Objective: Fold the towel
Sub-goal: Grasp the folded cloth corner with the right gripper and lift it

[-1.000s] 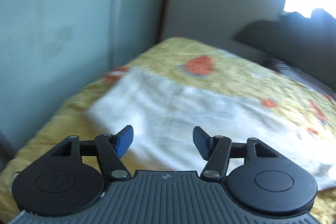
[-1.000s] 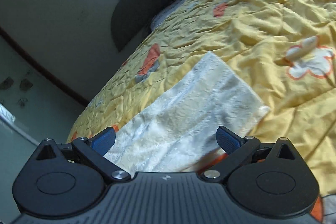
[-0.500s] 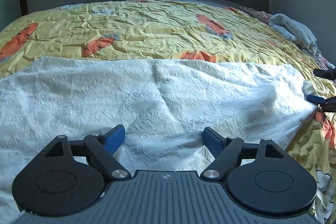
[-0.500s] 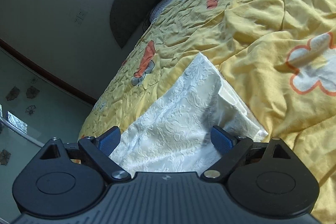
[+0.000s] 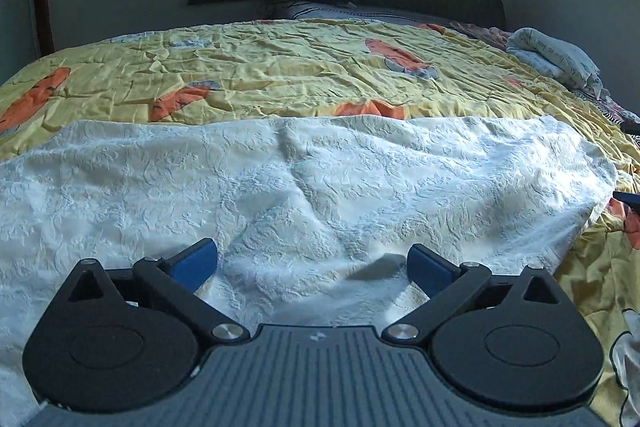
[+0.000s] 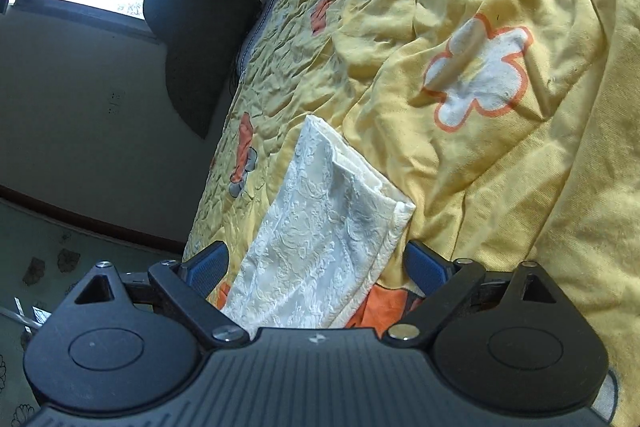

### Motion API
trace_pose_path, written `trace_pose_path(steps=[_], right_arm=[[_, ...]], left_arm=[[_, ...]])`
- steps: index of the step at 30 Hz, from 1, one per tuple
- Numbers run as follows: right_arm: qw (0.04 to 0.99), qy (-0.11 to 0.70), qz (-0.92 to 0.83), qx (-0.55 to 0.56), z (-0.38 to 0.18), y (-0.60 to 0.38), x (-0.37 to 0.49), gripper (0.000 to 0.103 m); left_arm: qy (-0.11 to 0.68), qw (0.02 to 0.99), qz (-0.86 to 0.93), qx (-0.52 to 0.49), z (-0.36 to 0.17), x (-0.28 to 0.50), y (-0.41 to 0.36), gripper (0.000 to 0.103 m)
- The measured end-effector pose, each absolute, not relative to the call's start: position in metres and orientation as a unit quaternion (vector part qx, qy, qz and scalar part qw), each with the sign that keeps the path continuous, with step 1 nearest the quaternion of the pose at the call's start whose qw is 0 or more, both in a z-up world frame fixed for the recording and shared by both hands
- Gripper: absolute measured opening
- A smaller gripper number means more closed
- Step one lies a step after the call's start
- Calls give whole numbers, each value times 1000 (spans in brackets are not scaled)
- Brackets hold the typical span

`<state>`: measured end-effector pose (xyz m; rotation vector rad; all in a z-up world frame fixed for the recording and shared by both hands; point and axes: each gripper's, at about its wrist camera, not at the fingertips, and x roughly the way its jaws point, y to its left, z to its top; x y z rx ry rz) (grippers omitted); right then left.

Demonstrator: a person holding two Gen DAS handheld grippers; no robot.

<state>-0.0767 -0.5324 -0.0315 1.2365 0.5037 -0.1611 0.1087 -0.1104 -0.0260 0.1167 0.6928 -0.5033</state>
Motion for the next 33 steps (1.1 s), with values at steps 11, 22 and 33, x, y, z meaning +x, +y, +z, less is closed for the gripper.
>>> trace_pose_path(steps=[11, 22, 33], right_arm=[[832, 241, -116, 486, -22, -496, -49, 103], [832, 239, -166, 473, -29, -500, -54, 37], [822, 224, -163, 498, -36, -507, -61, 34]], left_arm=[[334, 909, -245, 52, -26, 109, -110, 103], [334, 909, -242, 64, -27, 108, -112, 103], [334, 909, -242, 63, -26, 108, -112, 103]])
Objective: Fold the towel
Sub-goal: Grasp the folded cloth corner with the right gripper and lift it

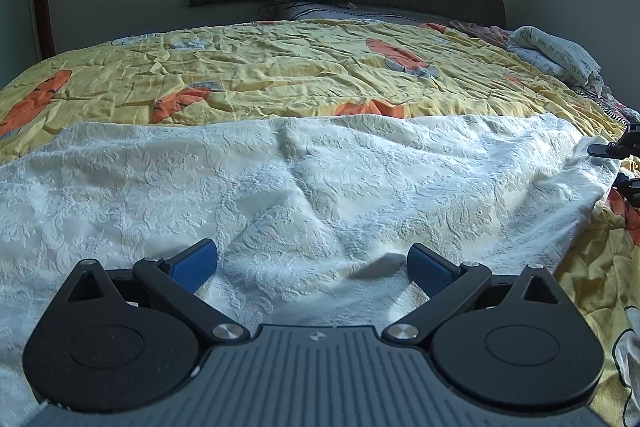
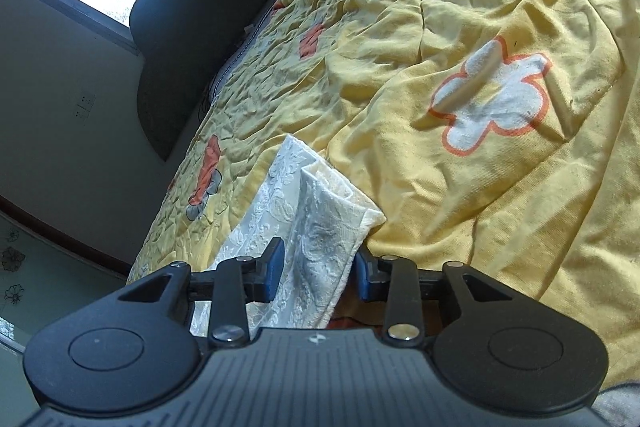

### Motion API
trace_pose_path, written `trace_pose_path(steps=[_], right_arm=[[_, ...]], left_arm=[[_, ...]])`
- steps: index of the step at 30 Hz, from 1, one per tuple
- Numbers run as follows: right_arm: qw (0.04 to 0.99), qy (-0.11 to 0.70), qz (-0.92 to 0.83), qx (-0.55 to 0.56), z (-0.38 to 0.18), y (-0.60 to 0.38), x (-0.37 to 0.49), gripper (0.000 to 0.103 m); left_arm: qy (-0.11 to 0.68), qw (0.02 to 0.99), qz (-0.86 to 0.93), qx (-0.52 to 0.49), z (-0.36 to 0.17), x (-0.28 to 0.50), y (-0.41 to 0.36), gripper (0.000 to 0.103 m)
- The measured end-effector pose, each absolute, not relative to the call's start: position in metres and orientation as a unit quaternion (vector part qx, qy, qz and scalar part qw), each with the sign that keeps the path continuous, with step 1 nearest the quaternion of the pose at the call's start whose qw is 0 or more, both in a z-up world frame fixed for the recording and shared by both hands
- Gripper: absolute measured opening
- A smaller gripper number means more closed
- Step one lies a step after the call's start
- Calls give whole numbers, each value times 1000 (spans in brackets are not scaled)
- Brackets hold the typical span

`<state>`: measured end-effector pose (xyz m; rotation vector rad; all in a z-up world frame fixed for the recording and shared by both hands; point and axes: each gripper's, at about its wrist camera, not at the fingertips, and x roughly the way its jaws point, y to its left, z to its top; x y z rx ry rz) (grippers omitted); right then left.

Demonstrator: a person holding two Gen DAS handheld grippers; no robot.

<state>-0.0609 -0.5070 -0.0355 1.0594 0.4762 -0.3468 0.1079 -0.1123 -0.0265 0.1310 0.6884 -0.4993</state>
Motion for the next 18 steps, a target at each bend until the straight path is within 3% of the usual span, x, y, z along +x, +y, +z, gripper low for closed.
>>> trace_pose_path(steps=[2, 8, 12, 18], right_arm=[[827, 225, -173, 485, -33, -504, -64, 22], [860, 223, -181, 423, -18, -492, -67, 19], [921, 254, -209, 209, 3, -448, -50, 19], [934, 261, -222, 100, -2, -419, -43, 18]], left_arm=[[334, 909, -242, 64, -26, 108, -112, 103], [333, 909, -240, 69, -27, 108, -114, 103], [348, 905, -236, 59, -19, 109, -115, 96], [343, 891, -295, -30, 45, 130, -155, 96]])
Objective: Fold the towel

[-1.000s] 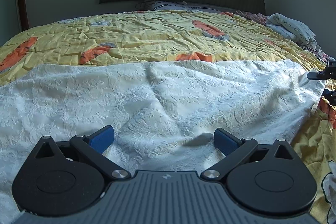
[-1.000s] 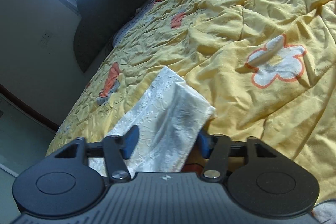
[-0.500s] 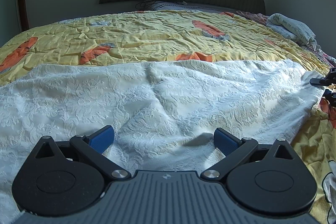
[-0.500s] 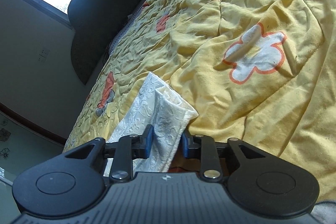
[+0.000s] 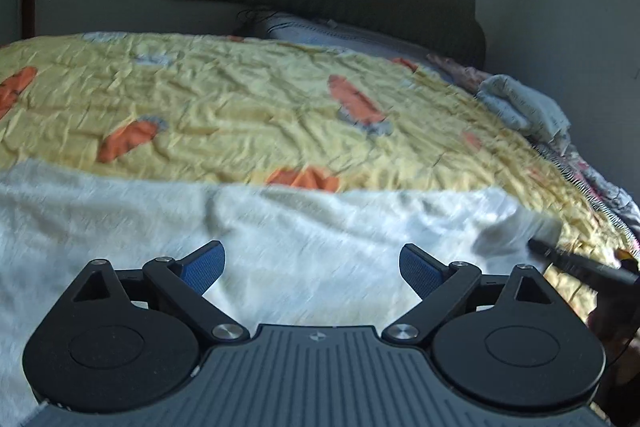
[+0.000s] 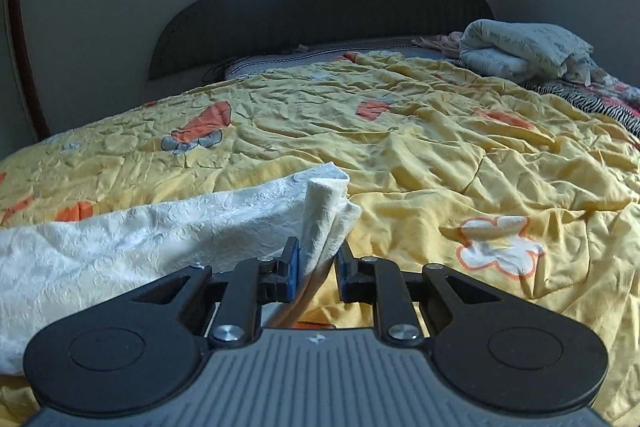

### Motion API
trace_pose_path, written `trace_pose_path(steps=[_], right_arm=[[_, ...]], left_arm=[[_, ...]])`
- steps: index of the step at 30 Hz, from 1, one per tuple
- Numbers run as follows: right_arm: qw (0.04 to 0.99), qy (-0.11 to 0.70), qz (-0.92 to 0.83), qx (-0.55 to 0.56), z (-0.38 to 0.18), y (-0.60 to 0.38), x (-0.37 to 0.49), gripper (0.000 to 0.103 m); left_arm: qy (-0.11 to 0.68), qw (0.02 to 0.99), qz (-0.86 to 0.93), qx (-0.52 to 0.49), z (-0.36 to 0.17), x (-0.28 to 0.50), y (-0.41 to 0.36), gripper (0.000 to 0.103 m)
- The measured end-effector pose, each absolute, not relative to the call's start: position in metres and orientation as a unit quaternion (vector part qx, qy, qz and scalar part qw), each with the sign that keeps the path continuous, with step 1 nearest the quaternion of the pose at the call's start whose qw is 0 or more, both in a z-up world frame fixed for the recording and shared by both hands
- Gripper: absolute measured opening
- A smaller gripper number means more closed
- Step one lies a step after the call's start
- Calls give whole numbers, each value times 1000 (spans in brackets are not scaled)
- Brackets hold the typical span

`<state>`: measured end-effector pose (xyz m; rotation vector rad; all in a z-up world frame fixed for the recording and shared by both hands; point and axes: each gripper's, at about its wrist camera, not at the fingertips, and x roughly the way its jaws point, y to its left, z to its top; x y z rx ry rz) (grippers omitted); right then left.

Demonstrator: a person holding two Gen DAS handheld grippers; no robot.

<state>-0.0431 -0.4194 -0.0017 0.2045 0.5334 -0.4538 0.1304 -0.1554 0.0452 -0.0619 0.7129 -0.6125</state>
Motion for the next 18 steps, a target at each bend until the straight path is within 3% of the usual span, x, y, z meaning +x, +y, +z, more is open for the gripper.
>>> trace_pose_path(steps=[8, 14, 18], right_arm=[[939, 257, -227, 23, -10, -395, -39, 17], [937, 271, -220, 28, -13, -397, -34, 18], [938, 270, -217, 31, -13, -398, -35, 18]], left_arm=[[390, 814, -430, 0, 76, 163, -326, 98], [453, 764, -457, 54, 44, 154, -440, 98], [481, 734, -456, 147, 17, 145, -496, 95]])
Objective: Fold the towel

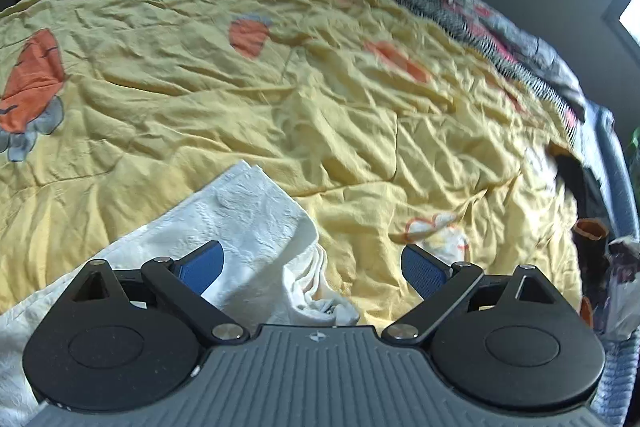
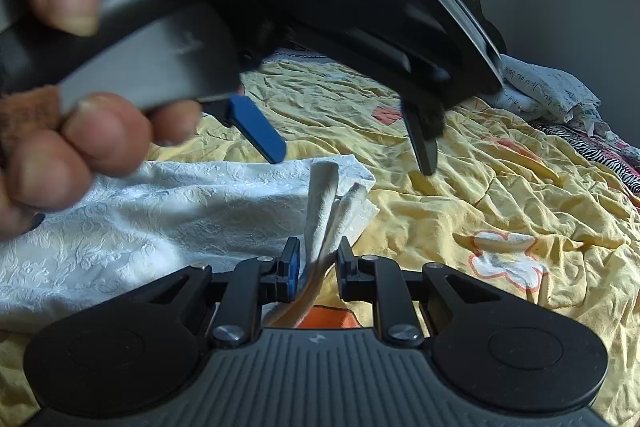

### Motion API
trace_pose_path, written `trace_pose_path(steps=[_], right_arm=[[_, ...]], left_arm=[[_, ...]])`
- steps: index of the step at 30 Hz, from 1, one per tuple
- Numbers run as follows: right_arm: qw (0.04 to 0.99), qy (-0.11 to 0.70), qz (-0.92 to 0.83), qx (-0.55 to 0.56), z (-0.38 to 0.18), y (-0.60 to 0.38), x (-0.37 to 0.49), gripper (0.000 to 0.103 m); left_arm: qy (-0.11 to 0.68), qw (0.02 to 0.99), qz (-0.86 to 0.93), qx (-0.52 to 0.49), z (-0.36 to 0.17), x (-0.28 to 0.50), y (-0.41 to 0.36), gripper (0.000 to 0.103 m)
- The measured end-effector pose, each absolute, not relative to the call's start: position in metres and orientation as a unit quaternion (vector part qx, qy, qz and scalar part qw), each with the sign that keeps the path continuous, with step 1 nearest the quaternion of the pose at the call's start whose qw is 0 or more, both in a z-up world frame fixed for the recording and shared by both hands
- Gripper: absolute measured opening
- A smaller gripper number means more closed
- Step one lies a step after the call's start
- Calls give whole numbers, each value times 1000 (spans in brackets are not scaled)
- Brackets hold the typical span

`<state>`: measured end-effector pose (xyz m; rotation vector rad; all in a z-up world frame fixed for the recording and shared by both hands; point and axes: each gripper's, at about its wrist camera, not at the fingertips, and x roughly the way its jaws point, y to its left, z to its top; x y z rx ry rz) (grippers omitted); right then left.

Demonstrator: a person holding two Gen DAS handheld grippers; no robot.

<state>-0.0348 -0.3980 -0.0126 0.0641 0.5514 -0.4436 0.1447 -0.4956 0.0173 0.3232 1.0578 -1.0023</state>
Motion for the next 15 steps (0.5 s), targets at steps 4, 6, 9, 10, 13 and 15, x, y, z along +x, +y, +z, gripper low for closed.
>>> trace_pose_path(steps=[4, 6, 9, 10, 13, 15], right_arm=[[940, 265, -214, 37, -12, -399, -38, 18], [941, 261, -210, 41, -11, -400, -39, 18], [943, 258, -204, 46, -11, -403, -44, 18], [944, 258, -203, 48, -10, -404, -44, 18], [945, 255, -199, 51, -10, -406, -47, 18], [946, 252, -197, 53, -10, -407, -49, 18]], left_arm=[[506, 712, -435, 217, -6, 147, -526, 94], [511, 707, -424, 242, -14, 148, -534, 94], [504, 715, -414, 253, -18, 149, -536, 93], [502, 717, -412, 255, -18, 150, -536, 92], [495, 724, -405, 256, -17, 154, -535, 80], [492, 732, -399, 251, -14, 157, -536, 65]])
